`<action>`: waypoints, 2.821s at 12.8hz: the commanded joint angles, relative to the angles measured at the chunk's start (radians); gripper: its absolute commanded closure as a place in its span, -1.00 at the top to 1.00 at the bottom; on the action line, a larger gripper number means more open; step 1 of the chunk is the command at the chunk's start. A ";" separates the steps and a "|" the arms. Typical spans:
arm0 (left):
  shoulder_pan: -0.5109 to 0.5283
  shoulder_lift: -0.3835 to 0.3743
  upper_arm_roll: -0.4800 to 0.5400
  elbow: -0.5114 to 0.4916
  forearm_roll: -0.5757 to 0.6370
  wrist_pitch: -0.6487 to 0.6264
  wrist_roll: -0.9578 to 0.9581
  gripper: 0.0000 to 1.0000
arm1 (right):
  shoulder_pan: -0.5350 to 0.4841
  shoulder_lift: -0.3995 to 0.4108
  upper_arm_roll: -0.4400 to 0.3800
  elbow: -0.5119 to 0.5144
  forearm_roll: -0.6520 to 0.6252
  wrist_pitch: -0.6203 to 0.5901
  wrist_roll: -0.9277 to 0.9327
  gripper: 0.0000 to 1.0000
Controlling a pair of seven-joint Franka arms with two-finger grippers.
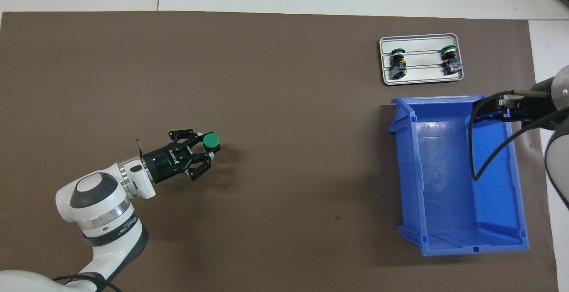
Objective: Place and press button with both arms
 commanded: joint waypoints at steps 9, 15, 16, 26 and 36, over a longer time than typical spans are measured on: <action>0.060 -0.020 0.003 -0.198 -0.068 -0.277 0.249 -0.74 | -0.011 -0.025 0.007 -0.029 0.017 0.009 -0.025 0.99; 0.043 -0.020 0.003 -0.255 -0.068 -0.265 0.343 -0.73 | -0.011 -0.025 0.006 -0.029 0.017 0.009 -0.025 0.99; 0.044 -0.021 0.005 -0.261 -0.067 -0.266 0.344 -0.69 | -0.011 -0.025 0.007 -0.029 0.017 0.009 -0.025 0.99; 0.055 -0.030 0.005 -0.301 -0.060 -0.260 0.390 0.10 | -0.011 -0.025 0.007 -0.029 0.017 0.009 -0.025 0.99; 0.092 -0.037 0.007 -0.309 -0.054 -0.272 0.404 0.99 | -0.011 -0.025 0.007 -0.029 0.017 0.009 -0.025 0.99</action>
